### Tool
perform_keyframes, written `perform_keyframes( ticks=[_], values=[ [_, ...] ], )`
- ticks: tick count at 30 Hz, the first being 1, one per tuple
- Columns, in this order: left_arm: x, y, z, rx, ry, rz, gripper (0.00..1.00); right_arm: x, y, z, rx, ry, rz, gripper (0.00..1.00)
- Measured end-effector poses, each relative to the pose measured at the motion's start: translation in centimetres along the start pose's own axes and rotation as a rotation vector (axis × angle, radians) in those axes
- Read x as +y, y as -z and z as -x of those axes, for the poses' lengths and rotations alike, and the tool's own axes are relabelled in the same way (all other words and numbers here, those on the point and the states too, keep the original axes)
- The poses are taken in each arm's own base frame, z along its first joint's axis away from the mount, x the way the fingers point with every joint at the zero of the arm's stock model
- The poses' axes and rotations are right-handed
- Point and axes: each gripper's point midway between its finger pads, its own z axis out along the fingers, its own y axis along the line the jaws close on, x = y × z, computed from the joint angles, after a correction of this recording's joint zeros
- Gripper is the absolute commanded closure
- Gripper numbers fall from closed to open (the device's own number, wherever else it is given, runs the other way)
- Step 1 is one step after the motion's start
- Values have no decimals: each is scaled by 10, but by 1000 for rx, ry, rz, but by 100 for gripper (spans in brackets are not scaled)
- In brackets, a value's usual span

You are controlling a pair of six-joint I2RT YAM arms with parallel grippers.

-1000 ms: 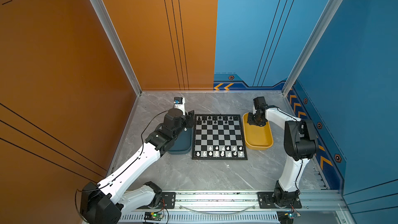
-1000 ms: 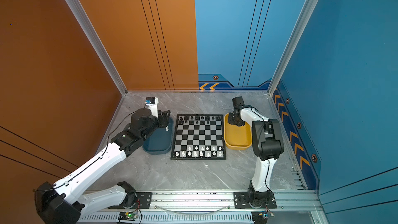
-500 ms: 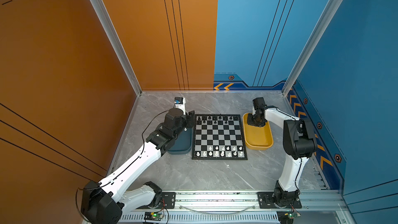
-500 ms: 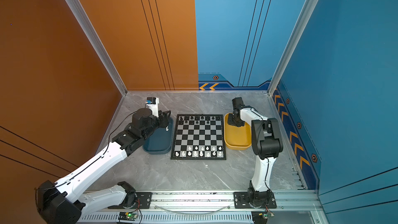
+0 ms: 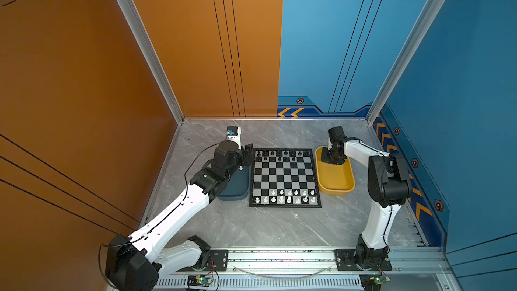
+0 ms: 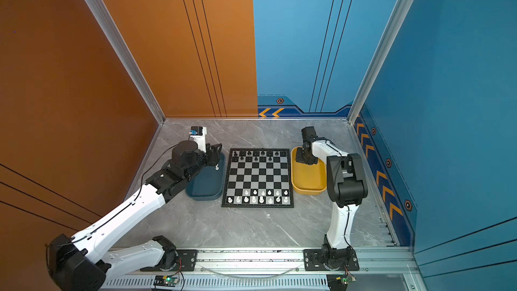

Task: Set up the chess pieces on the board
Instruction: 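Close the right gripper on the black pawn and lift it, then carry the black pawn with the right gripper to the black pawn row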

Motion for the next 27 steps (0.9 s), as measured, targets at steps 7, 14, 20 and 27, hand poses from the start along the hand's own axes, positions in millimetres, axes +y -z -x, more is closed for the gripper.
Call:
perform_keyframes(
  ticks=[7, 14, 20, 27],
  values=[
    [0, 0, 0, 0, 0, 0, 45, -2, 30, 4, -53, 20, -46, 99],
    [0, 0, 0, 0, 0, -1, 45, 21, 80, 7, -141, 78, -27, 99],
    [-1, 1, 1, -1, 1, -4, 45, 58, 95, -6, -138, 170, 5, 99],
    [0, 6, 4, -15, 5, -9, 44, 105, 110, -8, -161, 255, 64, 99]
  ],
)
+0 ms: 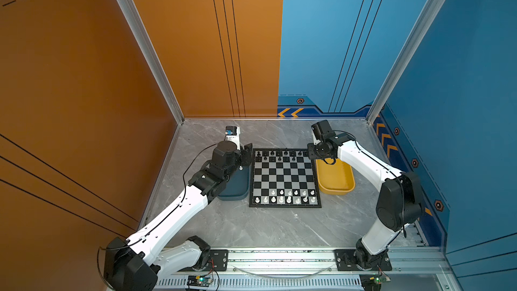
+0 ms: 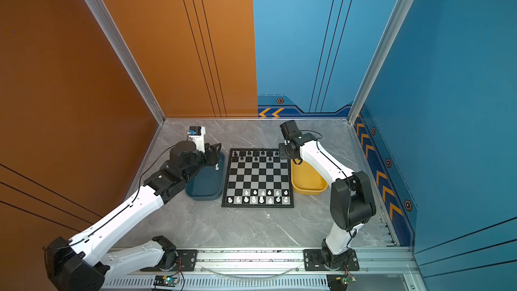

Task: Set up the chess pieces on the board
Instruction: 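Carry the black pawn with the right gripper to the black pawn row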

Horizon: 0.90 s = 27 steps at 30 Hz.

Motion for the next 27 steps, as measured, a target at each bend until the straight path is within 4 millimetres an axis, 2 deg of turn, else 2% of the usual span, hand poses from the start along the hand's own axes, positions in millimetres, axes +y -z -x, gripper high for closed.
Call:
perform_keyframes(
  ticks=[4, 10, 13, 19, 27],
  values=[
    [0, 0, 0, 0, 0, 0, 44, 15, -16, 4, 21, 19, 15, 99],
    [3, 0, 1, -2, 3, 6, 44, 26, -60, -13, 123, 45, 8, 100],
    [4, 0, 1, -3, 4, 9, 44, 31, -73, -18, 151, 54, 12, 100],
    [4, 0, 1, -2, 4, 8, 44, 41, -79, -14, 149, 71, 26, 99],
    [5, 0, 1, -2, 4, 10, 44, 42, -83, -11, 148, 82, 26, 99]
  ],
)
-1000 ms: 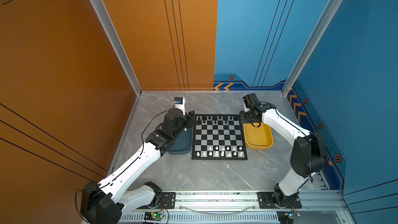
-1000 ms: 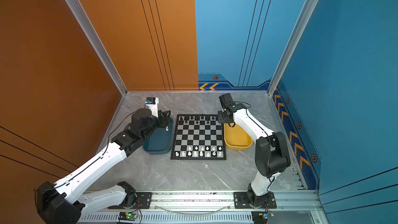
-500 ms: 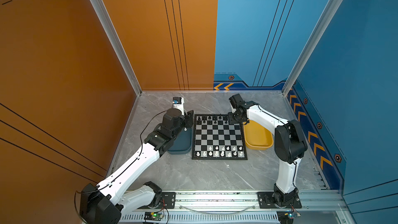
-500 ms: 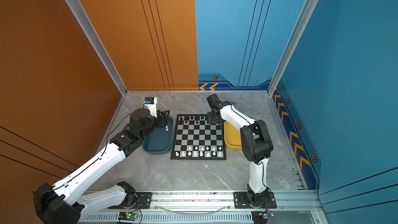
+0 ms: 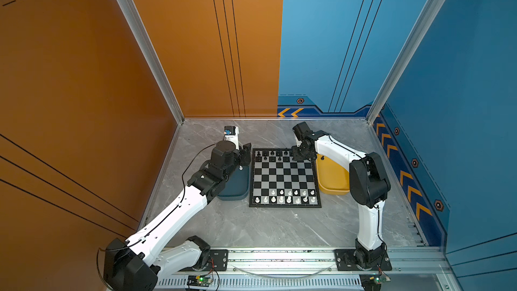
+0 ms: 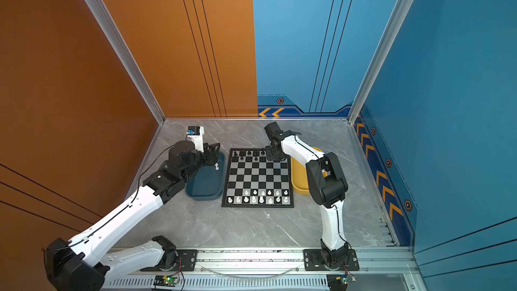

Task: Set up the chess pieces on the board
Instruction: 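Carry the black pawn with the right gripper to the black pawn row, then lower the black pawn onto the empty pawn-row square and open the right gripper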

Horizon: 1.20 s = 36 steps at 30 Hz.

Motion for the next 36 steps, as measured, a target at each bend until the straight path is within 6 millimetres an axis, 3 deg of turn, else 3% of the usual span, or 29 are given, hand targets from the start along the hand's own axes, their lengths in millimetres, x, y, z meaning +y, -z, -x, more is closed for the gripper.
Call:
perform_keyframes(
  ticks=[12, 19, 36],
  values=[
    [2, -3, -3, 10, -1, 8, 44, -8, -3, 1, 5, -11, -8, 99],
    [2, -4, -3, 11, -1, 8, 45, -10, -20, -8, 45, -11, -19, 98],
    [2, -4, -3, 12, -1, 5, 44, -14, -20, -4, 39, -20, -20, 95]
  ],
)
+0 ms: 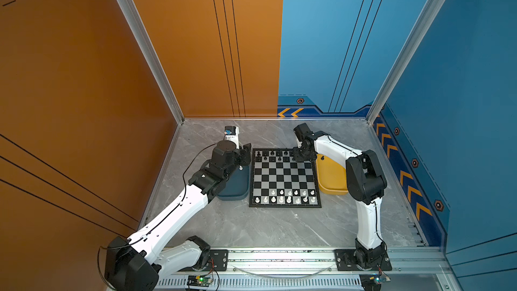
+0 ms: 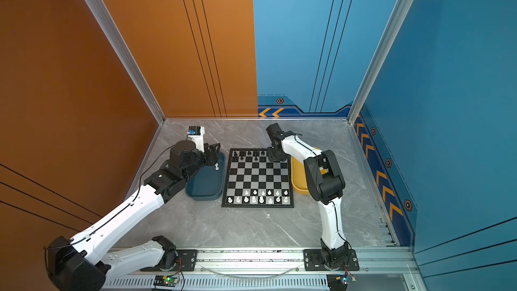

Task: Set up the chess pieces on the board
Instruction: 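Lower the black pawn onto the empty pawn-row square and open the right gripper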

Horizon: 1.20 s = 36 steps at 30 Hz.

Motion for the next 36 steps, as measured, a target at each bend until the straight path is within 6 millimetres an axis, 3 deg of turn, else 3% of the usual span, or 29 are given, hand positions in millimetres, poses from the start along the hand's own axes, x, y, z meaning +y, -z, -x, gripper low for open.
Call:
perform_keyframes(
  ticks=[12, 36],
  values=[
    [0, 0, 0, 1, 0, -1, 45, -1, 0, 0, 1, -1, -1, 83],
    [-1, 0, -1, 3, 0, -4, 44, -2, -3, -5, 13, -2, -4, 78]
  ],
)
